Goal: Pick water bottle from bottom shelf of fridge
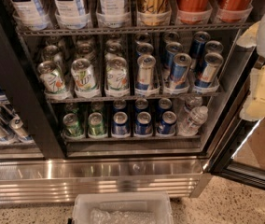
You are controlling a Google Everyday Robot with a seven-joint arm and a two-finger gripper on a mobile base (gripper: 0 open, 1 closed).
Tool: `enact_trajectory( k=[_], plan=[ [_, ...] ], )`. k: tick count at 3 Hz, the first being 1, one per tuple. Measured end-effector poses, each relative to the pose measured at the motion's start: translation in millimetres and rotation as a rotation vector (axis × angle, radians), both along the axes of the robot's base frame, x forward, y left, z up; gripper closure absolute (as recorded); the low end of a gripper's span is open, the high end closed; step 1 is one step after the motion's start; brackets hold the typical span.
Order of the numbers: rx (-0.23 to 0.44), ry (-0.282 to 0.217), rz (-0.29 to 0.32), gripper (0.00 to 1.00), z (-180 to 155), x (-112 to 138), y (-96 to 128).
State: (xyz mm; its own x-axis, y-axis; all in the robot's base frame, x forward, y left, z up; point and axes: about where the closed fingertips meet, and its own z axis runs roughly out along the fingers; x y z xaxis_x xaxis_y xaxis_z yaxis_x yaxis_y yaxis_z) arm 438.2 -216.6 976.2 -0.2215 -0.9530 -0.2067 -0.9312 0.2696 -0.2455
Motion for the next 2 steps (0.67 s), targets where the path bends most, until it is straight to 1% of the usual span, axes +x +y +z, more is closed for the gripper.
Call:
enact_trajectory(
  k=[1, 2],
  plan=[
    [0.000, 0.000, 0.000, 0.00, 0, 0, 0],
    [0.013, -0.003, -0.051, 0.00, -22, -1, 5]
  ],
)
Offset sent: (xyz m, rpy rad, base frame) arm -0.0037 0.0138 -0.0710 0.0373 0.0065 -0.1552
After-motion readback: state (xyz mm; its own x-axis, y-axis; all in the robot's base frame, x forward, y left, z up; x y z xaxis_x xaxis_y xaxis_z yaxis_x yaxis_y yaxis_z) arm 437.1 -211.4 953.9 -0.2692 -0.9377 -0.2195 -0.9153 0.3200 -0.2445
